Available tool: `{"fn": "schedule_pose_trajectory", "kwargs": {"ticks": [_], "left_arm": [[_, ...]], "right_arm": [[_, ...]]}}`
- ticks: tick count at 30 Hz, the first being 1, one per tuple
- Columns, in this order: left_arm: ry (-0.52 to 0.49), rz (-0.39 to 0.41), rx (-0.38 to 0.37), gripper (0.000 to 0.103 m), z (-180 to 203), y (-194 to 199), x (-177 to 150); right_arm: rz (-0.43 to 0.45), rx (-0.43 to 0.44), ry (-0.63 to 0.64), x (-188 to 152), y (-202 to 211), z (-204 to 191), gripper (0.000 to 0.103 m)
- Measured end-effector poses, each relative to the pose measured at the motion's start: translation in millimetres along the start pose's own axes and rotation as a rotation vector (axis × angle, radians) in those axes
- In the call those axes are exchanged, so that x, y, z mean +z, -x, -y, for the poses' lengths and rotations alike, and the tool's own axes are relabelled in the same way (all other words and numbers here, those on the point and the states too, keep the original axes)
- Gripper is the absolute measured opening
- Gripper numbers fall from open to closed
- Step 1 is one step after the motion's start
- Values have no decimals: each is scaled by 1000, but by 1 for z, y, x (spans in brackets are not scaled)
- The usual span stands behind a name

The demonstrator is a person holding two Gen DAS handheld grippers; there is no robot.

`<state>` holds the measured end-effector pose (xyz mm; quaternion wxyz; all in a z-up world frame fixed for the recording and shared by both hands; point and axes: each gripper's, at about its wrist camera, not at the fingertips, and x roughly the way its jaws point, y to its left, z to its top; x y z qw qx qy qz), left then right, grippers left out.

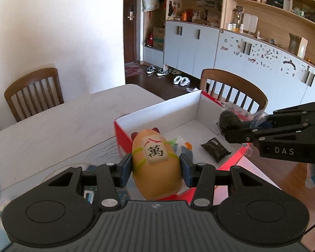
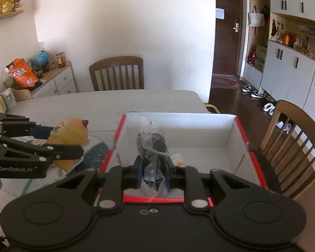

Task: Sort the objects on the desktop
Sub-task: 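Carry the yellow figure and clear snack bag into the red shoebox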

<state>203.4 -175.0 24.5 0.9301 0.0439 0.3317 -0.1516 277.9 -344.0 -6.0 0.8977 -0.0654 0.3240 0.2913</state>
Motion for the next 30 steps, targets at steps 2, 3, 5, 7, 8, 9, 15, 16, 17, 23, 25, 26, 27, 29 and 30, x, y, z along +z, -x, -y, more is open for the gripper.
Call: {"fn": "schedule_pose_trajectory", "kwargs": {"ticks": [2,3,5,7,8,9,15,16,17,23,25,26,27,29,30], "left_arm": [[-12,-1,-4,47,5,-5,4],[-18,-2,-8,47,9,-9,6],[-22,-4,-12,47,13,-15,11],[-18,-6,-15,47,16,-21,15],[-17,-11,-20,47,16,-25,16],[-18,-16,-23,47,17,-29,19],[-41,-57,-31,47,19,-56,33],[-46,-63,-33,47,20,-60,35],[-52,-67,-33,47,21,-65,36],[-50,-157,-35,47,17,-105,42],[-42,-187,-38,47,16,-118,45],[-46,-197,-37,47,16,-124,46],[-53,-208,-34,47,15,-130,47],[-58,-225,-29,47,15,-141,49],[-54,-239,-30,47,14,-147,49]], "right_arm": [[2,-1,-7,1,-1,9,19],[1,0,-10,1,-1,13,19],[-4,-5,-13,1,-3,22,19],[-8,-10,-16,2,-5,30,19],[-11,-10,-17,2,-4,36,19],[-13,-14,-19,2,-6,41,20],[-38,-23,-30,6,-18,62,20],[-40,-22,-29,6,-20,63,20],[-44,-23,-27,7,-23,65,19],[-104,-28,-17,6,-51,72,19],[-132,-24,-29,5,-61,76,19],[-145,-20,-34,4,-65,77,19],[-160,-14,-41,3,-70,78,19],[-185,-8,-46,2,-77,79,19],[-198,-6,-45,1,-80,79,19]]}}
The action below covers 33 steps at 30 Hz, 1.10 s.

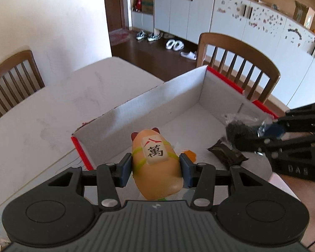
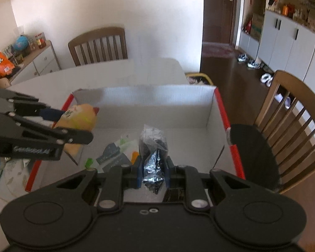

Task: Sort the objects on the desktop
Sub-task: 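Carry the yellow figure and clear snack bag into the red shoebox, then lower the yellow figure and clear bag onto the box floor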

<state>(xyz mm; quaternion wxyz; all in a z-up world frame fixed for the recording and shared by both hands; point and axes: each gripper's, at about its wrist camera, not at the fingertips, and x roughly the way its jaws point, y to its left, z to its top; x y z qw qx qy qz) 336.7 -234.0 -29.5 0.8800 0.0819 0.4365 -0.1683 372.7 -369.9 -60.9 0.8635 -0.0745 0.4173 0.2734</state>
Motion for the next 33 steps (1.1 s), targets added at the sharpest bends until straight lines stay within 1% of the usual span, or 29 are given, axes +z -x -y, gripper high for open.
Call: {"fn": "schedule_pose_trajectory", "kwargs": {"ticks": [4,6,9,12,17,21,29,33], "left_arm": [[6,-50,2,47,-4,-20,5],[-12,-68,15,47,-3,-27,7],[-52,-79,55,47,1,-35,10],[-81,-105,68,47,4,-43,12],[-131,-155,83,47,9,-52,10],[-142,-205,62,47,11,-59,9],[-136,-238,31,47,10,-65,9],[-108,-262,4,47,9,-68,9]], "right_arm": [[-49,1,-7,-2,-14,0,19],[-65,-11,-7,-1,-20,0,19],[-85,-12,-9,0,-28,0,19],[-111,-15,-7,1,-37,-1,19],[-155,7,-10,1,-47,-1,19],[-197,12,-12,0,-56,-1,19],[-251,14,-12,1,-67,0,19],[-272,7,-12,2,-73,1,19]]}}
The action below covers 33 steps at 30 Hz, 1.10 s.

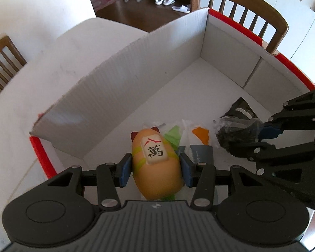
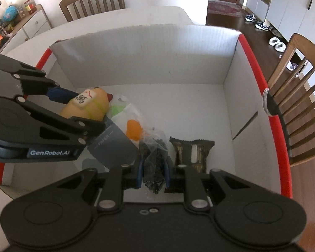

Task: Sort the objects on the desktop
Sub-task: 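Lower the yellow figure and clear bag onto the box floor, then open both tools to release the items and lift out of the box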

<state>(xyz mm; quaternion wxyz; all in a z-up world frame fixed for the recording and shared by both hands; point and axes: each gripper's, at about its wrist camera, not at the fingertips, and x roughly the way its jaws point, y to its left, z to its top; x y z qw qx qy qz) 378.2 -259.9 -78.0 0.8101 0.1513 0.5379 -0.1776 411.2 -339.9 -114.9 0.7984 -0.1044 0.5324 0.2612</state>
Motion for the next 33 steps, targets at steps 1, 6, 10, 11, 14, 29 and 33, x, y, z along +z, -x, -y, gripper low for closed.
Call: {"fn": "schedule_pose_trajectory", "kwargs": {"ticks": [1,6,10,11,14,29,33], "left_arm": [[3,1,-7,47,0,0,0],[-2,1,-24,48,5,-3,2],[16,10,-27,49,2,-2,4],[20,13,-27,49,1,-2,5],[29,29,-17,57,-1,2,5],[78,121,-65,68,-9,38,-2],[84,151,-78,68,-7,53,-8]], "right_arm": [[-3,-3,2,0,-1,0,19],[-20,-4,10,2,-3,1,20],[-18,-8,8,3,-4,1,25],[-17,-7,7,3,-4,0,26],[-8,-8,5,4,-2,1,29],[75,21,17,-6,32,8,39],[103,31,22,-8,45,7,40]]}}
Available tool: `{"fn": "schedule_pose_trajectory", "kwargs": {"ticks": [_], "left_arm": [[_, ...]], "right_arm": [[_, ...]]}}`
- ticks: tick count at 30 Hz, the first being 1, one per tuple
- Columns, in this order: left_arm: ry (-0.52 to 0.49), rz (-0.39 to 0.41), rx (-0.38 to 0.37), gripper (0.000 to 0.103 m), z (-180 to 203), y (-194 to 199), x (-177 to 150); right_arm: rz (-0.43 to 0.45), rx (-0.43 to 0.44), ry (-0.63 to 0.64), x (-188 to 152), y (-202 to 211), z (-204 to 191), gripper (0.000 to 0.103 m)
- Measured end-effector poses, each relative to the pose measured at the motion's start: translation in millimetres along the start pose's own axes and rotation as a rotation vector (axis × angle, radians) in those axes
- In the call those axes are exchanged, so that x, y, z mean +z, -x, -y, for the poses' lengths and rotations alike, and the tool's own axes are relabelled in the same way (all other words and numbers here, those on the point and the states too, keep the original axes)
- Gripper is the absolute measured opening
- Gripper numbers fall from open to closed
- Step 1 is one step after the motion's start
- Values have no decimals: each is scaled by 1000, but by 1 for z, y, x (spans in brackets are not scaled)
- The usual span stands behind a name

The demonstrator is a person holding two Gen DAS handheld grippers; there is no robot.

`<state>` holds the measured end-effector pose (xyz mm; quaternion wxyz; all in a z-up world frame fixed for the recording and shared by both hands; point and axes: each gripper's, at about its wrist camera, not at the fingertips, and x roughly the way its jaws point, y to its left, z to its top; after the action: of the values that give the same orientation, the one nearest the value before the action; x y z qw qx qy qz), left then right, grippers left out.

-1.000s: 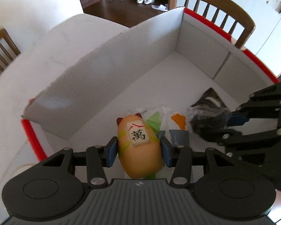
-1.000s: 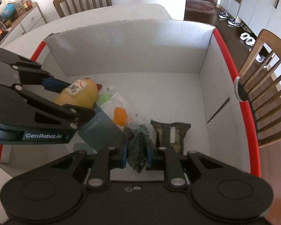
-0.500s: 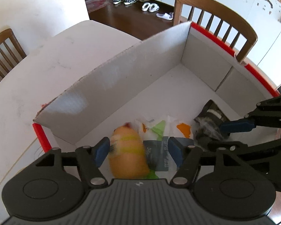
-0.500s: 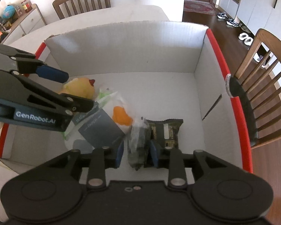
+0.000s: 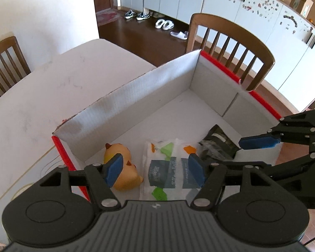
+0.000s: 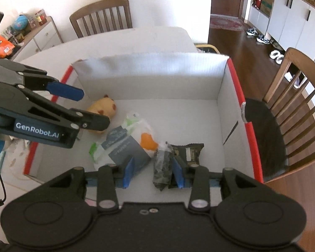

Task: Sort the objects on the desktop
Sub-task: 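Open both tools to release the items and lift out of the box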

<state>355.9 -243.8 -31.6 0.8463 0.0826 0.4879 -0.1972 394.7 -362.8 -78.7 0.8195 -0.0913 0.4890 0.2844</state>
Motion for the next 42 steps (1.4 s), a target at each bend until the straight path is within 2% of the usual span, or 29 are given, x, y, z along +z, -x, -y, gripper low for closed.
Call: {"fn": "schedule_pose_trajectory", "kwargs": {"ticks": [11,17,21,24,26,28,31,37,39,42], "left_arm": [[16,68,-27,68,3,45,-28],[21,102,-11,68,9,63,-48],[36,134,-5,75,9,77,-62],[47,154,4,75,9,85,-73],[52,171,8,78,8,91,-79],[57,184,21,83,8,97,-85],[65,209,30,84,7,106,-94],[90,239,38,88,3,118,-111],[95,249,43,103,1,122,-116],[102,267,39,103,-4,127,-124]], "right_arm": [[104,-1,4,-11,47,-14,45],[158,-17,13,-21,61,-22,50],[184,-27,-19,-24,65,-18,51],[198,-31,-32,-28,67,-17,52],[202,-34,-24,-30,66,-19,64],[209,-42,-21,-31,67,-20,66],[218,-33,-38,-32,67,-19,66],[263,-17,-17,-36,68,-30,85],[284,-24,-14,-37,71,-35,89],[304,-16,-29,-37,73,-40,93]]}}
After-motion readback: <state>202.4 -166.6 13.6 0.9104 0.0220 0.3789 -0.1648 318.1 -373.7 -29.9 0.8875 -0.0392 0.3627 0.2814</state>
